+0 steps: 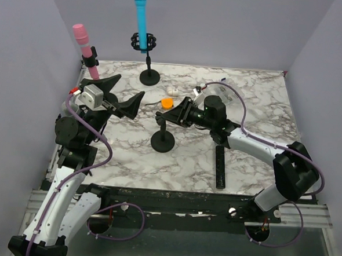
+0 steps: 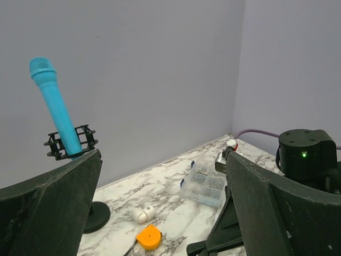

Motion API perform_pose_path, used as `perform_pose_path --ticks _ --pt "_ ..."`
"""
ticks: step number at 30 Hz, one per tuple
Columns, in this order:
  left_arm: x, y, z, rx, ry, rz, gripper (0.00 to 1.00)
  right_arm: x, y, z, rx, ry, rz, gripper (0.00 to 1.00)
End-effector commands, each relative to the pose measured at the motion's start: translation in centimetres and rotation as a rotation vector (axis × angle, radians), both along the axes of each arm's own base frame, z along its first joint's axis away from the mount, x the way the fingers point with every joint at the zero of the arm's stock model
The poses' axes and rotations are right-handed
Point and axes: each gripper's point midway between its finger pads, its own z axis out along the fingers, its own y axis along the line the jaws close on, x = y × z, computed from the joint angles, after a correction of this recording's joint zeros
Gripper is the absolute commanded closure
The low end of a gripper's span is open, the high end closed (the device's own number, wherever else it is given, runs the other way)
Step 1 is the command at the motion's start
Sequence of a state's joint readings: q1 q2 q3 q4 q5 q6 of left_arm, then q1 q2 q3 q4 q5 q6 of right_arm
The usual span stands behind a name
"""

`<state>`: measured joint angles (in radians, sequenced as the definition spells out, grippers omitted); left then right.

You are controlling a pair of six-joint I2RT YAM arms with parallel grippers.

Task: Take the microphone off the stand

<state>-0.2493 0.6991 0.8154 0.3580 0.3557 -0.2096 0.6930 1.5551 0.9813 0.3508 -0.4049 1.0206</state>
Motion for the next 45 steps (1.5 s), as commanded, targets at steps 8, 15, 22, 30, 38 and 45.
perform_pose_path --ticks 8,15,22,30,38,45 --pt "-0.6 -0.1 0.8 0.001 -0.027 -0.023 0.02 0.2 0.5 -1.2 -0.01 0.033 -0.003 0.69" --pt "-0.7 -0.1 0.9 -0.001 -0.03 -0.024 0.01 3.6 -0.1 3.1 0.012 -0.05 -0.08 0.77" --pt "-0.8 -0.1 1.0 -0.003 -0.035 -0.027 0.01 8.8 -3.1 4.4 0.024 -0.076 -0.192 0.79" --pt "-0.5 0.2 0.9 -0.006 -0.034 -0.017 0.01 15.7 -8.2 4.0 0.052 -0.062 -0.304 0.79" --pt "-0.2 0.5 1.0 -0.032 -0.024 -0.032 0.02 18.3 -9.8 2.8 0.043 -0.037 -0.34 0.77" --pt "-0.2 0.3 1.0 -0.023 -0.021 -0.051 0.01 17.8 -10.1 2.4 -0.01 -0.042 -0.329 0.36"
